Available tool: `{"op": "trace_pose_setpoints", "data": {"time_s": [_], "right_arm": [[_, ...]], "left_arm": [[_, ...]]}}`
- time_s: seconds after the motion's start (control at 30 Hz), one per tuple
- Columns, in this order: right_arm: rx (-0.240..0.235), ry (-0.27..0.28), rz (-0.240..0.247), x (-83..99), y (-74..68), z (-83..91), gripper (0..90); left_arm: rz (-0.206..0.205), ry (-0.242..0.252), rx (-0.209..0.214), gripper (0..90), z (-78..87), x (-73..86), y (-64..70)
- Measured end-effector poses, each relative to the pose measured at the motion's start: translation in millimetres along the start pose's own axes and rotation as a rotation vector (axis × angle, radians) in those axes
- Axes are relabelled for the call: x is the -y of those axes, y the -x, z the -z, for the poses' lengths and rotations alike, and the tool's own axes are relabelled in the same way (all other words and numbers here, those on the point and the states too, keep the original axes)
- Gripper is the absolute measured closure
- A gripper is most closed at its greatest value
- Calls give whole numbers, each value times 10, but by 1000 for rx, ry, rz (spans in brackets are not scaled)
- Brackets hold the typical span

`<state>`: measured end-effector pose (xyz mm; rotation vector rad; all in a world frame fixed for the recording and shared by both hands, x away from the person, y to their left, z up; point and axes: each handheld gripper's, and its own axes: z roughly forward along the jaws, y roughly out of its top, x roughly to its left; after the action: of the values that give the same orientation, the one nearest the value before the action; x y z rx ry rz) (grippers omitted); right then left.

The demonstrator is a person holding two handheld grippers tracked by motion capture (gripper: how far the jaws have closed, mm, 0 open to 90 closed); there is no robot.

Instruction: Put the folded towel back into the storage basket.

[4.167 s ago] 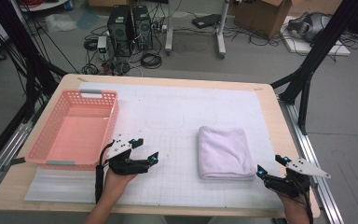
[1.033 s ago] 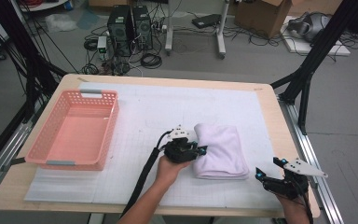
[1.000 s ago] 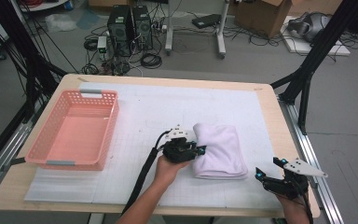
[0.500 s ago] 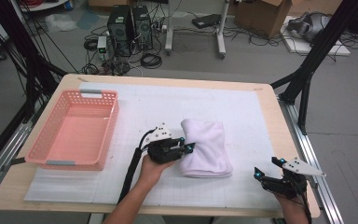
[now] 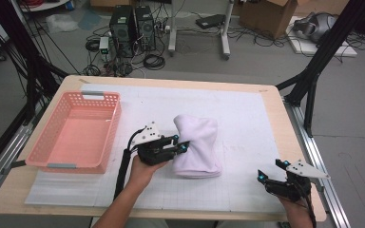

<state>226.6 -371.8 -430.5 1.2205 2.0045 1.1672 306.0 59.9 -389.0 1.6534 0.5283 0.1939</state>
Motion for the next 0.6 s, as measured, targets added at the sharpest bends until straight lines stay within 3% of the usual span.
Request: {"op": "trace_pose_setpoints", "data": {"time_s": [0.6], "right_arm": [[-7,10,4,-29,-25,-21,178]], "left_arm": [[-75,77,-6,742,255,-208,9]]}}
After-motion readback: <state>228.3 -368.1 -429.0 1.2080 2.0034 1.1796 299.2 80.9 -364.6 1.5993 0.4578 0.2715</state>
